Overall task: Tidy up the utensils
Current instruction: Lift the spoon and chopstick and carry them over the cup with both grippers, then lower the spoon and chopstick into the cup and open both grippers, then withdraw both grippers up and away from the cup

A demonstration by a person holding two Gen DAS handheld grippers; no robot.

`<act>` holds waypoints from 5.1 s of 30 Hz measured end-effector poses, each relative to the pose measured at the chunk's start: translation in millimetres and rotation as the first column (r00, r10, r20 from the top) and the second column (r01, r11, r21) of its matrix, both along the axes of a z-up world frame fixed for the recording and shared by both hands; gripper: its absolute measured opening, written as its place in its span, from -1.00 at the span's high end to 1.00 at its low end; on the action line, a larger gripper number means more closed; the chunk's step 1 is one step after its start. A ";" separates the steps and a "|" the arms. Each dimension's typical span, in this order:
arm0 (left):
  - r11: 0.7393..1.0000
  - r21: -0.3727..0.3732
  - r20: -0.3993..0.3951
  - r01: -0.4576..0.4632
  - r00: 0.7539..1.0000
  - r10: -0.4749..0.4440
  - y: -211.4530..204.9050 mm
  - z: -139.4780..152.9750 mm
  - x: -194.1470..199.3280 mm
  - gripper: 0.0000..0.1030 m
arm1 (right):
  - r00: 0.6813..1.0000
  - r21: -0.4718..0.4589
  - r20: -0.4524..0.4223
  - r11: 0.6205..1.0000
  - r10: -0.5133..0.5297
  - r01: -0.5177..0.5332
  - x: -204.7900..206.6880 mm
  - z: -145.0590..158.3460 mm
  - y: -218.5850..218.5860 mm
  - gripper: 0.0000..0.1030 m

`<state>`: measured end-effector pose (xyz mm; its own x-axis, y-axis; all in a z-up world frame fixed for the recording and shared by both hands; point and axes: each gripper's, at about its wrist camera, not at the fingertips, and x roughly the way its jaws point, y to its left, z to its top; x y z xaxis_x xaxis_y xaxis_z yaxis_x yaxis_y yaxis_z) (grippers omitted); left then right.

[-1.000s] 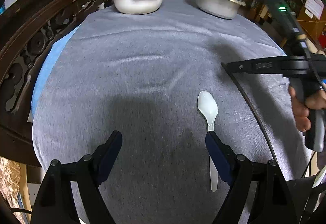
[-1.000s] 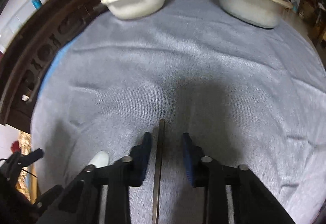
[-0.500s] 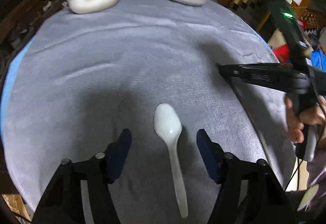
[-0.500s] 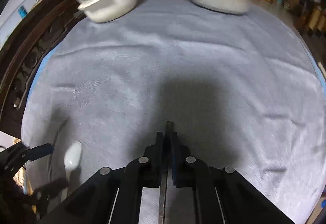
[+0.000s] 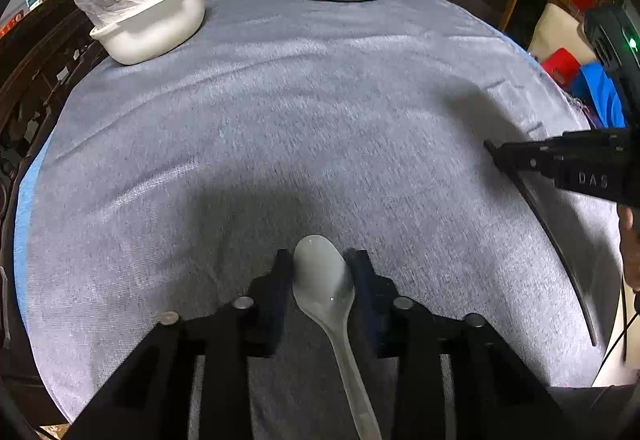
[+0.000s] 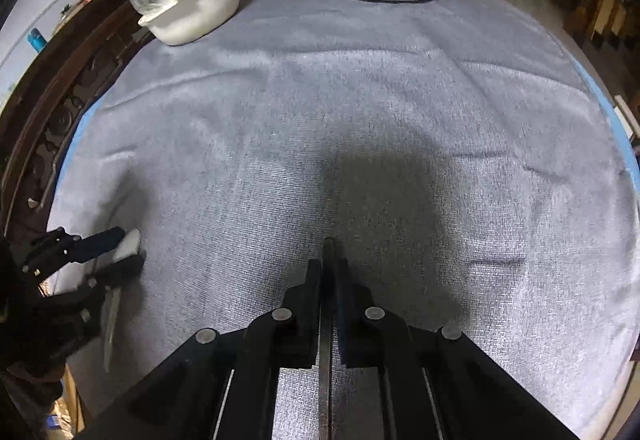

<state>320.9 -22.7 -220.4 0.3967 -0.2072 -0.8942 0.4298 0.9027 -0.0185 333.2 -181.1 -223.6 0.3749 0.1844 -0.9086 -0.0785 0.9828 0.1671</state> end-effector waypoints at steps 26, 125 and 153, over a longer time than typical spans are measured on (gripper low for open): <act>0.935 -0.148 0.247 -0.321 0.904 0.350 67.6 67.2 -88.5 0.39 | 0.910 0.254 0.338 0.955 -0.239 0.157 -117.7 87.4 -51.8 0.87; 0.888 -0.434 0.558 -0.149 0.730 0.395 17.3 207.4 -242.0 0.37 | 0.477 0.295 0.835 0.955 -0.273 0.030 -340.2 258.8 -1.1 0.87; 0.947 -0.226 0.526 -0.226 0.790 0.314 29.5 172.3 -264.0 -0.49 | 0.784 0.386 0.587 0.921 -0.201 -0.053 -305.5 181.7 -2.7 0.32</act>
<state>56.9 6.8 -48.0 0.8694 -0.1253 -0.4779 0.1461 0.9893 0.0063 27.7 -183.8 -41.9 0.8458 0.3975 -0.3558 -0.2166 0.8654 0.4518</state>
